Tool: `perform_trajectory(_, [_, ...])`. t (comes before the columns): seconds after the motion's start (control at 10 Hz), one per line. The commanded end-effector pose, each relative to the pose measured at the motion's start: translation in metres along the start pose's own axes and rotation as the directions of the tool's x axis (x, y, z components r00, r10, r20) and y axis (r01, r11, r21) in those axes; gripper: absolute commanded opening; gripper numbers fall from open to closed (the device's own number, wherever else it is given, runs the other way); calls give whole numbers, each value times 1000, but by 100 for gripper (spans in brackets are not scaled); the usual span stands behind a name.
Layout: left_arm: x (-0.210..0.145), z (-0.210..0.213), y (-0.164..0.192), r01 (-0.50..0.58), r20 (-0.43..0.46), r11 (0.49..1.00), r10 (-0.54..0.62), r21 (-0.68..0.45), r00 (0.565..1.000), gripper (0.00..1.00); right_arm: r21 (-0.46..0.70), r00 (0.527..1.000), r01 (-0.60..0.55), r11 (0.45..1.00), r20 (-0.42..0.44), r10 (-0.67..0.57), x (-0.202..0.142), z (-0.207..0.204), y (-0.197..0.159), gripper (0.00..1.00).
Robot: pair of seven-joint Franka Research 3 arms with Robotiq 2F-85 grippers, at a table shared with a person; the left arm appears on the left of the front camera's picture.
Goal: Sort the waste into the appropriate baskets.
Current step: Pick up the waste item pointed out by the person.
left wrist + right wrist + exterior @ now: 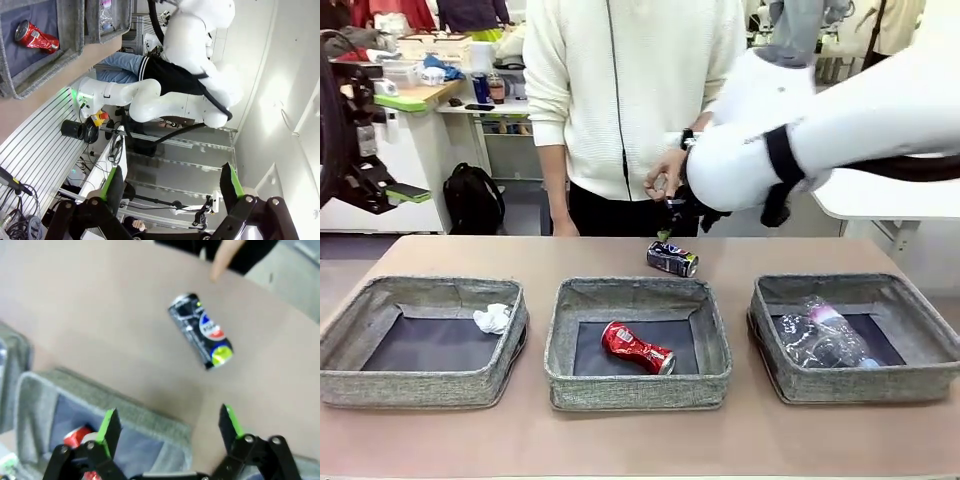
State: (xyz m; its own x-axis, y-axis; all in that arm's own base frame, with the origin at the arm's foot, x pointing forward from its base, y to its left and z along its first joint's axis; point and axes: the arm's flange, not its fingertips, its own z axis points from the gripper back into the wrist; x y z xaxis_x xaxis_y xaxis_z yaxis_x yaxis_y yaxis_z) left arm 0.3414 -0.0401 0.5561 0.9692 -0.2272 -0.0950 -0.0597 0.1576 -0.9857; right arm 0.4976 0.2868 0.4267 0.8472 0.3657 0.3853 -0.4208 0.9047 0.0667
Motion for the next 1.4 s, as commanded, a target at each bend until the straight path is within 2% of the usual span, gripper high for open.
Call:
perform_trajectory(0.0, [-2,0,-4,5,-4,1000,-5,-19,1000,100,-22,999,-38,999,-3,38,25,-21,6,100])
perform_trajectory(0.1, [-2,0,-4,5,-4,1000,-5,-19,1000,100,0,998,-55,998,4,55,33,-37,5,100])
perform_trajectory(0.4, [-2,0,-4,5,-4,1000,-5,-19,1000,100,-77,998,-60,995,-15,59,56,-94,-10,100])
perform_trajectory(0.7, [-2,0,-4,5,-4,1000,-5,-19,1000,100,-27,999,-53,998,-9,52,67,-128,-24,100])
perform_trajectory(1.3, [-2,0,-4,5,-4,1000,-5,-19,1000,100,23,999,-37,999,-27,38,65,-150,-36,100])
